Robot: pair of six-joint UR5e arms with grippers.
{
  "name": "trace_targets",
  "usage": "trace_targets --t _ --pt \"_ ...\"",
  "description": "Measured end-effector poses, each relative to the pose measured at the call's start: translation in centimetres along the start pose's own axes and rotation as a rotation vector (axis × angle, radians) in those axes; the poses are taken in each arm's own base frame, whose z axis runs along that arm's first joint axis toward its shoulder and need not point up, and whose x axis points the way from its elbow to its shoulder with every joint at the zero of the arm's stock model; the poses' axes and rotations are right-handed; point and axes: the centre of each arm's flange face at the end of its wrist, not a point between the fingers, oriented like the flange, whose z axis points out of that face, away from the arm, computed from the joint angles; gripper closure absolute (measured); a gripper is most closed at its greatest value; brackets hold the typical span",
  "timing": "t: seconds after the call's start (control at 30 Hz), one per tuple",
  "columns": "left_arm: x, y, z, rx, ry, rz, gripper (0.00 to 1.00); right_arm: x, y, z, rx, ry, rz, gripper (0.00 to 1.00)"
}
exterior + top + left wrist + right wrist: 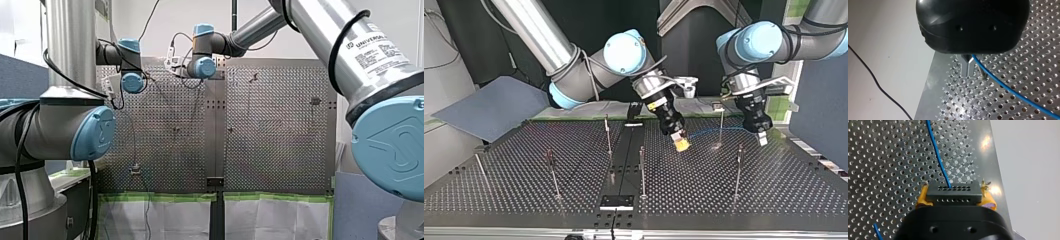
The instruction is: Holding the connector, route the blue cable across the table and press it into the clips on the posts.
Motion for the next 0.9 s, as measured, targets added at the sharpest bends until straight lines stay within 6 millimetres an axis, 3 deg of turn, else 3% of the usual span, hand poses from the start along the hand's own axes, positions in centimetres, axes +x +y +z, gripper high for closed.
trace_targets --t 0.17,0.9 --pt "0.0 0.2 0.6 0.002 -0.001 0.004 1.00 -0.3 0.3 0.8 -0.008 0.004 0.000 1.00" --pt "2.5 1.1 6.8 0.050 -0.014 0.009 1.00 -0.6 1.6 3.6 -0.033 0.023 -0.002 1.00"
